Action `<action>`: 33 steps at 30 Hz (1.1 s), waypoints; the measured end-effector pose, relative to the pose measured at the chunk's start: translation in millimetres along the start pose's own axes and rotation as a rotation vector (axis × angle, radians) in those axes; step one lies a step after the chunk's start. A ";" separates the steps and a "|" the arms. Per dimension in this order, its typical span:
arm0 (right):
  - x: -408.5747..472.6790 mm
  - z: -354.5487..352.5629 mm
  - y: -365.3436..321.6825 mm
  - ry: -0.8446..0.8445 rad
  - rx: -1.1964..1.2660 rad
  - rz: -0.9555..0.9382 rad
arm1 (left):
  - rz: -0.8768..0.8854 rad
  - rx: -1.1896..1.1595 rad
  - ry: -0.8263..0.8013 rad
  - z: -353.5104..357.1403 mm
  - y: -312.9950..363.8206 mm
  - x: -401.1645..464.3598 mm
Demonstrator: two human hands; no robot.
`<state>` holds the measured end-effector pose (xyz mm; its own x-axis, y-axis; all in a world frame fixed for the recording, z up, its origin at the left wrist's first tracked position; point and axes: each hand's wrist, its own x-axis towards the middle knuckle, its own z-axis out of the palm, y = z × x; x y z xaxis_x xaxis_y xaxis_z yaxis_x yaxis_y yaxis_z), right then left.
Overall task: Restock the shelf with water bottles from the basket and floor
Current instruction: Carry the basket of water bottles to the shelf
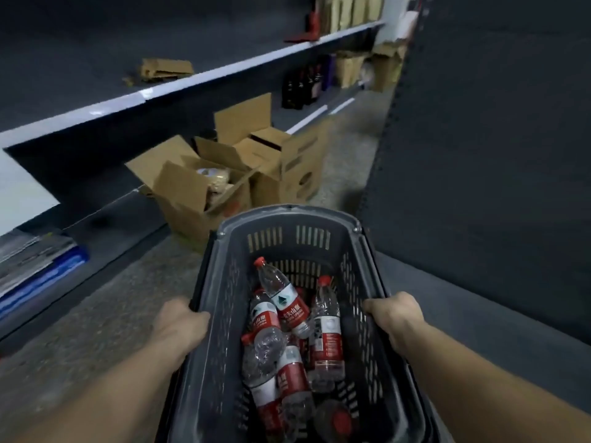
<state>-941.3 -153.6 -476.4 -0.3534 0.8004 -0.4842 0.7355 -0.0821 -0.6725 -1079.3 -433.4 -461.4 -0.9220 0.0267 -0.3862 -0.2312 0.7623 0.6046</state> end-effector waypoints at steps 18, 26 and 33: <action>-48.4 -309.6 350.9 0.378 0.223 0.352 | 0.275 0.250 -0.302 278.0 72.0 -272.3; -32.3 -434.2 468.6 0.407 0.200 0.398 | 0.233 0.307 -0.400 407.8 92.8 -388.5; -2.1 -483.0 524.8 0.437 0.207 0.401 | 0.286 0.252 -0.478 493.8 100.4 -421.6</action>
<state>-275.3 88.4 -558.0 0.2281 0.8486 -0.4773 0.6192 -0.5048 -0.6015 -560.4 -48.7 -581.8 -0.6815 0.4960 -0.5380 0.1398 0.8099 0.5696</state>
